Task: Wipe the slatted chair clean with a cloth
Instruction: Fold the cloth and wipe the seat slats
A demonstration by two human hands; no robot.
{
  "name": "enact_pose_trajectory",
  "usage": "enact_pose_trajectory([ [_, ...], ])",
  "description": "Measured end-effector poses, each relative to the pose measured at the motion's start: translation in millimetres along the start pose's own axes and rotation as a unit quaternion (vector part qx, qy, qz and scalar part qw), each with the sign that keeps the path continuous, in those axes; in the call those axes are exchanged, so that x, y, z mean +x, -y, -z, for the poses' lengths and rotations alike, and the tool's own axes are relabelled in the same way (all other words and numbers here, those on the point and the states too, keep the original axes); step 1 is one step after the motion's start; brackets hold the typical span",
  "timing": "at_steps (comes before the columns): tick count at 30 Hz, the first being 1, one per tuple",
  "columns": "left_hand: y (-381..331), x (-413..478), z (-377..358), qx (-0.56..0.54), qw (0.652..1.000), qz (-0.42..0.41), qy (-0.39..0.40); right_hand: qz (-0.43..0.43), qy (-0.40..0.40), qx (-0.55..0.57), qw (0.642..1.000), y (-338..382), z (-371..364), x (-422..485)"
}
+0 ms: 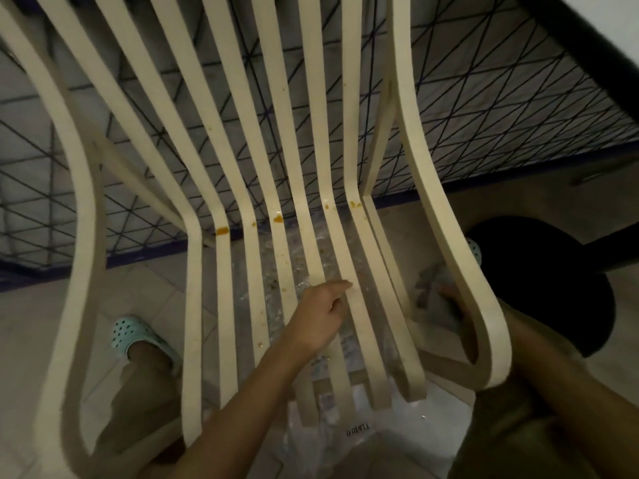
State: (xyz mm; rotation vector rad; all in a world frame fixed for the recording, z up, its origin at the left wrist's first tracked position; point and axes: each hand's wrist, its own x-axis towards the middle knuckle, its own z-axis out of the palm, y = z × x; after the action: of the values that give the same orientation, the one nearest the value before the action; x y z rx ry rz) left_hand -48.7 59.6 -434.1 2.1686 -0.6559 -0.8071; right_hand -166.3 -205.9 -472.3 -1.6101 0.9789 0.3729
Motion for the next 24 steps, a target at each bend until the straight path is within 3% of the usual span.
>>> enact_pose_trajectory([
  [2, 1.7, -21.6, 2.7, -0.047, 0.998, 0.023, -0.027, 0.011, -0.082, 0.108, 0.991, 22.1, 14.3, -24.8],
  [4, 1.4, -41.7, 4.4, -0.101, 0.992, 0.041, -0.056, 0.110, -0.192, 0.114, 0.969, 44.3, 28.8, -51.9],
  [11, -11.4, -127.6, 9.0, -0.266, 0.949, 0.042, -0.165, 0.319, -0.231, 0.105, 0.913, 89.9, 9.2, -150.5],
  [16, -19.3, -176.6, 17.4, -0.359, 0.911, 0.029, -0.202, 0.354, -0.120, 0.077, 0.924, 113.6, -50.6, -194.6],
  [20, -15.2, -189.8, 22.9, -0.379, 0.898, 0.024, -0.221, 0.290, 0.063, 0.054, 0.953, 111.0, -116.0, -208.7],
  [24, -12.4, -196.2, 22.1, -0.368, 0.901, 0.019, -0.230, 0.219, 0.182, 0.129, 0.950, 93.3, -165.4, -206.7],
])
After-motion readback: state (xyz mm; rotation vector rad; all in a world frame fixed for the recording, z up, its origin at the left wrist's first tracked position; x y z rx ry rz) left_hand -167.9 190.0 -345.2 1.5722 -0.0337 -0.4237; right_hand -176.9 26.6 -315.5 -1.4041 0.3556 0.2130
